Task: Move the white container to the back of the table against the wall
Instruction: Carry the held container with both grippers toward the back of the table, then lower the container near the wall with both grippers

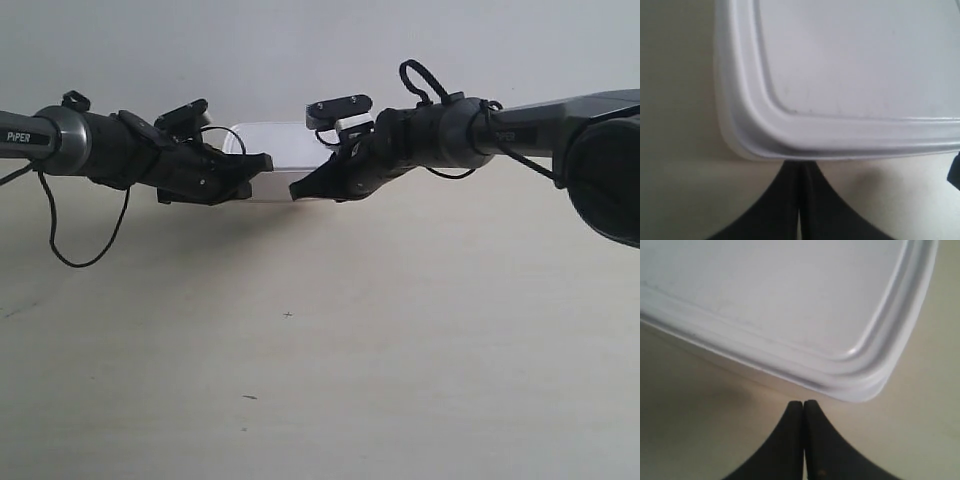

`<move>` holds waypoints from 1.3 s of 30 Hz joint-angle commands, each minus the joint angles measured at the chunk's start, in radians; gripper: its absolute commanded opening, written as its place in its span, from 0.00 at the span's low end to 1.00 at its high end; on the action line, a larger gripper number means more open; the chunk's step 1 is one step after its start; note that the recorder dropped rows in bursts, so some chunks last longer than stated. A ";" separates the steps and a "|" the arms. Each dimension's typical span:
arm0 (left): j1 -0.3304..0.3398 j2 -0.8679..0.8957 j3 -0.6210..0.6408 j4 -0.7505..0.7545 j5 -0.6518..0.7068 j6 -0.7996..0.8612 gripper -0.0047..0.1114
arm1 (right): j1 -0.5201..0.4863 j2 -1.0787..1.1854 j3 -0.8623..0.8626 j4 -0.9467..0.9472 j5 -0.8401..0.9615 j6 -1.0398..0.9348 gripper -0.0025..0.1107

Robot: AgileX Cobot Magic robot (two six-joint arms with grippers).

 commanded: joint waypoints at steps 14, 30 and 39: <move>0.003 0.037 -0.065 0.001 -0.012 0.032 0.04 | -0.034 0.016 -0.031 -0.005 -0.048 -0.003 0.02; 0.028 0.039 -0.075 -0.001 -0.055 0.039 0.04 | -0.040 0.073 -0.135 0.015 -0.047 -0.001 0.02; 0.043 0.088 -0.150 -0.007 0.021 0.039 0.04 | -0.041 0.074 -0.135 0.013 -0.061 -0.006 0.02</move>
